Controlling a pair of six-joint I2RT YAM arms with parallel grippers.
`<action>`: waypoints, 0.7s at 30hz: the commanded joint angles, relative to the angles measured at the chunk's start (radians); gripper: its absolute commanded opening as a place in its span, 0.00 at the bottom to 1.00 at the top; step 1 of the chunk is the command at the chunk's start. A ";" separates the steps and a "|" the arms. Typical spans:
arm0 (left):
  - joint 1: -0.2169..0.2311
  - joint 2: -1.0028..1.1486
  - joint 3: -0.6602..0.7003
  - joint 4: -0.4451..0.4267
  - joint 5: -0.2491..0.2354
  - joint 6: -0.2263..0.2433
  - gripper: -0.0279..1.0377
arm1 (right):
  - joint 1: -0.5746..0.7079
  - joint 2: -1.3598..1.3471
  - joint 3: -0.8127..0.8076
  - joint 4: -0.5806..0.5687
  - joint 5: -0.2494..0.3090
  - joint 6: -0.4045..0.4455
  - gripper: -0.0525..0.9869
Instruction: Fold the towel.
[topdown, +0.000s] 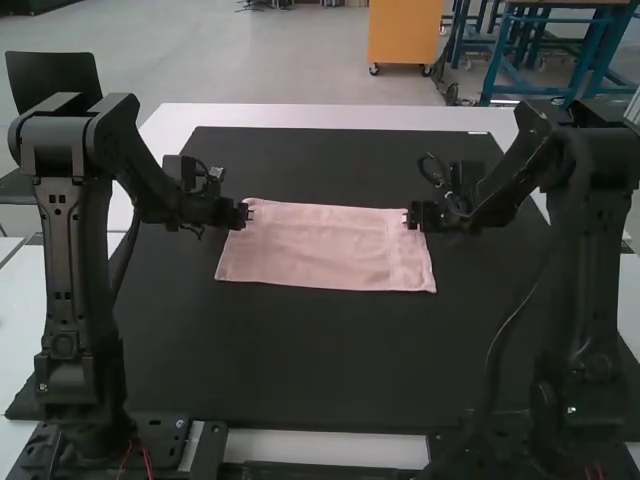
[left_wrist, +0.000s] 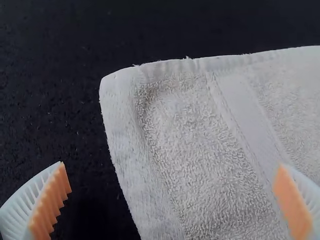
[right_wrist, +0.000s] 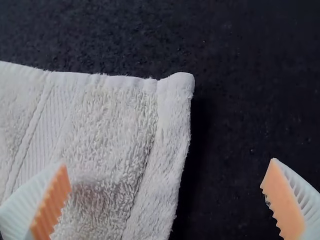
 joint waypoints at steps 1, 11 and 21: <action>0.001 0.029 0.026 0.007 -0.009 0.012 0.92 | 0.006 0.049 0.008 -0.020 -0.002 0.000 0.92; 0.001 0.046 0.026 0.007 -0.027 0.014 0.86 | 0.011 0.057 0.011 -0.024 0.001 -0.020 0.92; 0.006 0.064 0.025 0.037 -0.035 0.027 0.05 | 0.022 0.058 -0.009 -0.011 -0.040 -0.077 0.03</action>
